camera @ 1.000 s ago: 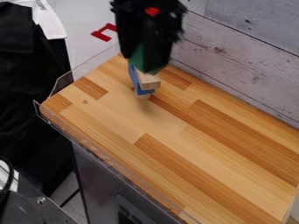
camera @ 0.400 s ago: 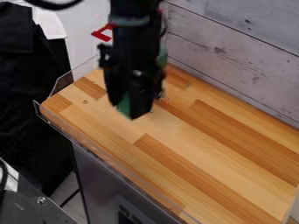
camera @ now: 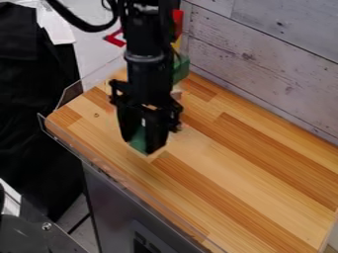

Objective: Has removed the green block off top of the blocks and put it in front of the table

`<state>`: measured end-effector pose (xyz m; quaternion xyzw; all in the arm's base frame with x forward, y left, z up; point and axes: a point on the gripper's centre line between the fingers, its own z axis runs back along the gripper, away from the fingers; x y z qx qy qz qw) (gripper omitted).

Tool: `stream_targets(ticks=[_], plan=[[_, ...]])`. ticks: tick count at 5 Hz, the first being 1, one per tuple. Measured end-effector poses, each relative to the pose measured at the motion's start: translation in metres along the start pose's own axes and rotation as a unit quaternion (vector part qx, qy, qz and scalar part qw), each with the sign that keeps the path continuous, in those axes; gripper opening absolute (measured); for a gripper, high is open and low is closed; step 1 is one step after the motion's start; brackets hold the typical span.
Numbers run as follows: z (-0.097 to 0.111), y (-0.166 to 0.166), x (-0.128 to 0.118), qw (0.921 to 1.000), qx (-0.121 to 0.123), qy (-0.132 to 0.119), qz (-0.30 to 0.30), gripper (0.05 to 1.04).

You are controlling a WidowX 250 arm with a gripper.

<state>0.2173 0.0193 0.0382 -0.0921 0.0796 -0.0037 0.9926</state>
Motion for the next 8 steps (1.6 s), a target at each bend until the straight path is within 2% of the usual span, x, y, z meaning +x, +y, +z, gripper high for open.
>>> stream_targets(ticks=[1,2,3,4,5,6,7,8], plan=[[-0.012,0.009,0.004,0.9987,-0.047,-0.002,0.021,0.546],[-0.017,0.019,0.01,0.9967,-0.067,-0.01,0.044,0.546],[-0.023,0.026,0.009,0.9952,-0.074,-0.004,0.063,0.546],[-0.022,0.035,0.014,0.9959,-0.042,0.0,0.079,0.546],[-0.022,0.04,0.014,0.9959,-0.02,0.001,0.088,0.546],[-0.022,0.038,0.015,0.9957,-0.011,0.003,0.092,0.57],[-0.022,0.037,0.016,0.9947,-0.025,-0.003,0.1,0.649],[-0.024,0.035,0.015,0.9941,-0.037,-0.005,0.102,0.944]])
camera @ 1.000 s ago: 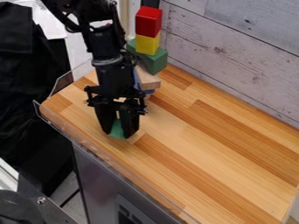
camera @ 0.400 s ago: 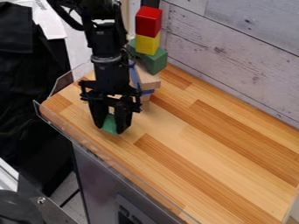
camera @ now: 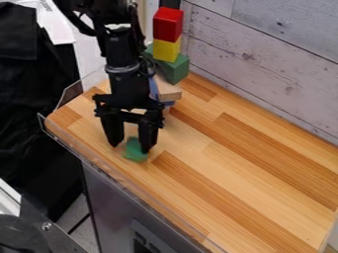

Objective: Has removed the green block off top of the blocks and put it in front of the table

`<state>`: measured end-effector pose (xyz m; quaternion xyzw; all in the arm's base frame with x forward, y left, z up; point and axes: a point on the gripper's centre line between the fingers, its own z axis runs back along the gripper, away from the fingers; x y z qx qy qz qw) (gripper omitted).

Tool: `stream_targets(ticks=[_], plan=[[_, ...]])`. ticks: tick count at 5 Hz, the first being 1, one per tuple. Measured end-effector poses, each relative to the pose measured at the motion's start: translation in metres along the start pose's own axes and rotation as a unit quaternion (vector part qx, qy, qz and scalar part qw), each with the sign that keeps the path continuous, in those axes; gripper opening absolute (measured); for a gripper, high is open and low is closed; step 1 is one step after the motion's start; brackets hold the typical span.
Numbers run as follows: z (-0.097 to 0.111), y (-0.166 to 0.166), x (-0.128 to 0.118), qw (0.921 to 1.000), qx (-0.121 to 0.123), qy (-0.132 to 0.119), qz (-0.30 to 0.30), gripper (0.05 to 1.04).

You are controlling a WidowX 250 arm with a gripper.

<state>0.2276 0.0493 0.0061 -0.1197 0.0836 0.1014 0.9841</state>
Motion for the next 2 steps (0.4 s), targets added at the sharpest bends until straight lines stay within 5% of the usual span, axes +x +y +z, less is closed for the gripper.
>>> stream_targets(ticks=[2], plan=[[0.015,-0.002,-0.005,0.9998,0.003,-0.019,-0.006,0.998]])
